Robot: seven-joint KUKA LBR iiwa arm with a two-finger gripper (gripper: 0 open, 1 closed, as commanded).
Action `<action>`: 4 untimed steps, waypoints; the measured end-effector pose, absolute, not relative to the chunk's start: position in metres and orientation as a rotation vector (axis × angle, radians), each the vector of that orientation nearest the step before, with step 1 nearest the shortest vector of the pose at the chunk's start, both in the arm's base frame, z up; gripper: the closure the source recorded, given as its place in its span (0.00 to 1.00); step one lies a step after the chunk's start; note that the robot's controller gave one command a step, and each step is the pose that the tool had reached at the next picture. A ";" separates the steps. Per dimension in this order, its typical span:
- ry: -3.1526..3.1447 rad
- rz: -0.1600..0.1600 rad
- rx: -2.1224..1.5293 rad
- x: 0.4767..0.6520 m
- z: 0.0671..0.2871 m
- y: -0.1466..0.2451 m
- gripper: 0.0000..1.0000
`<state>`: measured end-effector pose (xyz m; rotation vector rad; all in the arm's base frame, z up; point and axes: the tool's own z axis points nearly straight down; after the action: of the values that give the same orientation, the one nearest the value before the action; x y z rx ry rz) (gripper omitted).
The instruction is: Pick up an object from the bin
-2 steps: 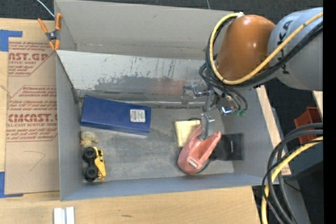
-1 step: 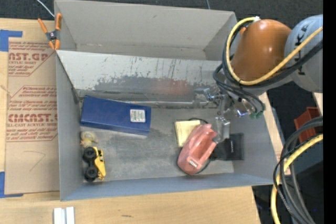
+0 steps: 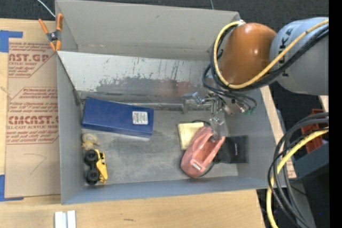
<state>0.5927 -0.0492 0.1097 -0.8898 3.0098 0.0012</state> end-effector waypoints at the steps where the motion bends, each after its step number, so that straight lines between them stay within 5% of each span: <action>1: 2.798 0.002 -1.382 0.579 0.087 -0.051 0.00; 2: 2.780 -0.020 -1.503 0.596 0.088 -0.042 1.00; 4: 2.748 -0.017 -1.488 0.586 0.091 -0.052 1.00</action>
Offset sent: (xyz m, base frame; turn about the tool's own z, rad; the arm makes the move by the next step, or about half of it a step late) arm -0.0021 0.0145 -0.0397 -0.4204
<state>0.5858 -0.0524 0.0912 -1.4876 2.7480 -0.0168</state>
